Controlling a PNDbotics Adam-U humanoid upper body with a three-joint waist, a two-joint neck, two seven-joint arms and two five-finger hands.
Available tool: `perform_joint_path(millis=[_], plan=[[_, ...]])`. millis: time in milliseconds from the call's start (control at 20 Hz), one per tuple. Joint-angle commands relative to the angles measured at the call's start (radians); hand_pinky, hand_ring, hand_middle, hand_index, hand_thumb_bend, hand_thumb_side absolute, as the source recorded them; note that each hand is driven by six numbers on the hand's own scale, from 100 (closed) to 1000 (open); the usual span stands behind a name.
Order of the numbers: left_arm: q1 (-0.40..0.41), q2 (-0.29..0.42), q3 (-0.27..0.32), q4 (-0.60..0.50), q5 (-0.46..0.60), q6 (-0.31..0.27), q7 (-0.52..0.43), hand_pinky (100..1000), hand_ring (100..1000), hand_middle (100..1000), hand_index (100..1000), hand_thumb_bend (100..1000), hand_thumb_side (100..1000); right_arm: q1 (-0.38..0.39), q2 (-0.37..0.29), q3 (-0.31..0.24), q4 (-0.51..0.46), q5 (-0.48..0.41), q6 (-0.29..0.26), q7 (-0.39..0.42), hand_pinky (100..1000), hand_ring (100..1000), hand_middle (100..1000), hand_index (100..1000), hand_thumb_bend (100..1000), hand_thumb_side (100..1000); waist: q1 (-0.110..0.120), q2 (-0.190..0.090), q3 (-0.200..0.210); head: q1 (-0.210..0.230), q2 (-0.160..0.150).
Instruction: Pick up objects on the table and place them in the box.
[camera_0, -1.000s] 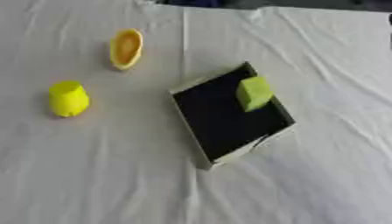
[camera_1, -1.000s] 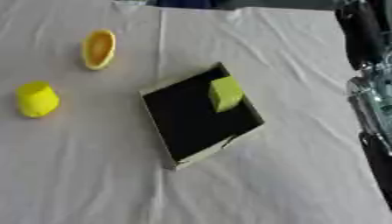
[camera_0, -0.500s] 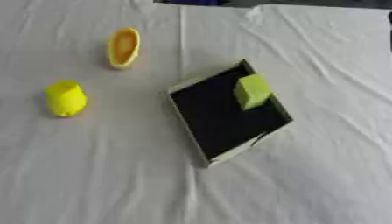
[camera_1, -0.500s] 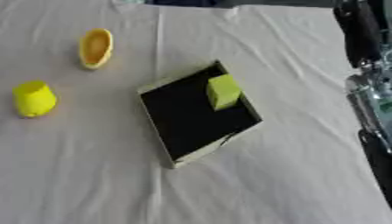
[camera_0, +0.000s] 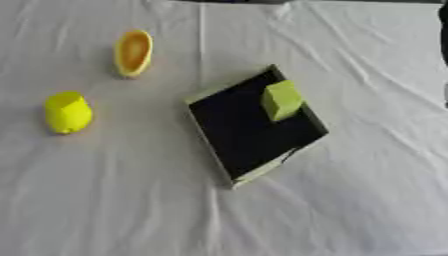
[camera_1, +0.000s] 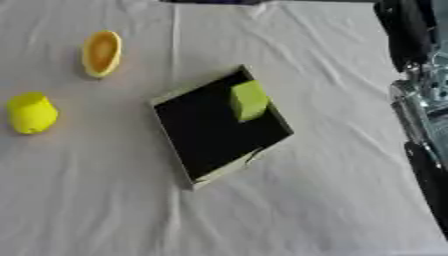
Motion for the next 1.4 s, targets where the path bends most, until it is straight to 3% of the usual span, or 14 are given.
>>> perform_joint_path(millis=[50,350,700,950,1200,1400], plan=[[0.007,0.060,0.002,-0.015,-0.021,0.010,-0.032,831,802,754,895,473,352,-0.006,-0.035,-0.010,-0.020,0.005,-0.001,0.000,879,888,743,843,100,685,0.008,-0.012,-0.002,0.001,0.007],[0.039,0.134,-0.020,-0.015,-0.049,0.018,-0.161,847,828,781,910,554,391,-0.004,-0.038,-0.009,-0.020,0.006,0.001,-0.001,879,887,742,843,100,687,0.013,-0.006,-0.002,0.005,0.006],[0.046,0.218,-0.060,-0.015,-0.079,0.011,-0.329,867,851,804,910,618,360,-0.004,-0.039,-0.006,-0.020,0.005,0.003,0.003,879,887,741,843,100,688,0.013,-0.007,0.003,0.009,0.004],[0.022,0.244,-0.092,-0.015,-0.087,0.038,-0.449,899,877,830,914,698,276,-0.004,-0.036,-0.003,-0.020,0.003,0.006,0.007,879,886,739,843,100,690,0.013,-0.008,0.001,0.012,0.006],[-0.006,0.244,-0.111,-0.015,-0.070,0.115,-0.571,906,881,836,919,744,134,-0.004,-0.033,-0.001,-0.020,0.001,0.008,0.010,879,885,738,842,100,692,0.015,-0.007,-0.002,0.018,0.007],[-0.042,0.235,-0.127,-0.010,-0.045,0.165,-0.619,905,880,835,922,709,100,-0.003,-0.030,0.001,-0.020,-0.001,0.011,0.011,879,884,736,842,100,692,0.017,-0.007,-0.005,0.022,0.009]])
